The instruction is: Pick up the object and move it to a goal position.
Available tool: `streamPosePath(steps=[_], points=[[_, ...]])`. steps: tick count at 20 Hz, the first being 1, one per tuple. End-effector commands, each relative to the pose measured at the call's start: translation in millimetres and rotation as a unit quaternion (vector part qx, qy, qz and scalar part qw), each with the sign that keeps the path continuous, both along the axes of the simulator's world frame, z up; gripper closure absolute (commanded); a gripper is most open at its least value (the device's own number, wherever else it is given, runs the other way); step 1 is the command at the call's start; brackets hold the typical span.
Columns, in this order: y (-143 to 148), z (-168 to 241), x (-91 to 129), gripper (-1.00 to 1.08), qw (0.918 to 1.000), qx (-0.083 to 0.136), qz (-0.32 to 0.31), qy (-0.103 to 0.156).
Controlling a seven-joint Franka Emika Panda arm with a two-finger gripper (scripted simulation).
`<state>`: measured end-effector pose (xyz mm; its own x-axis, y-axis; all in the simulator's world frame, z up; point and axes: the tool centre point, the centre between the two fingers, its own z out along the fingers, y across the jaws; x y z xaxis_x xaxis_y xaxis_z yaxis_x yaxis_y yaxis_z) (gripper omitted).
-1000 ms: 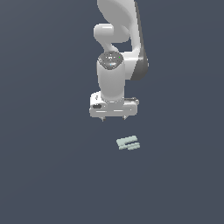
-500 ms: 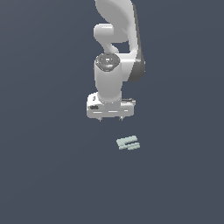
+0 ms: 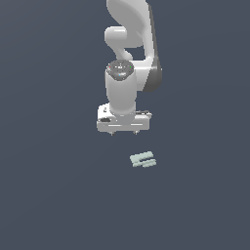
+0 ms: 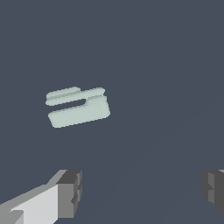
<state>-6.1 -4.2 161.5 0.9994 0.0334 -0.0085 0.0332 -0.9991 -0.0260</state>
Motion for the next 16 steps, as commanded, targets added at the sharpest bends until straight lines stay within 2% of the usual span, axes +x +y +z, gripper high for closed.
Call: streamPosePath(steps=[1,10,16], points=[[1.3,-1.3,0.9,-0.92,1.0000,0.000,-0.009,0.000],[9.2,-9.9,7.5,-0.92,0.9974,0.001,-0.073,0.002],[17.9,-19.3,14.2,-0.92,0.9901,0.001,-0.140,0.005]])
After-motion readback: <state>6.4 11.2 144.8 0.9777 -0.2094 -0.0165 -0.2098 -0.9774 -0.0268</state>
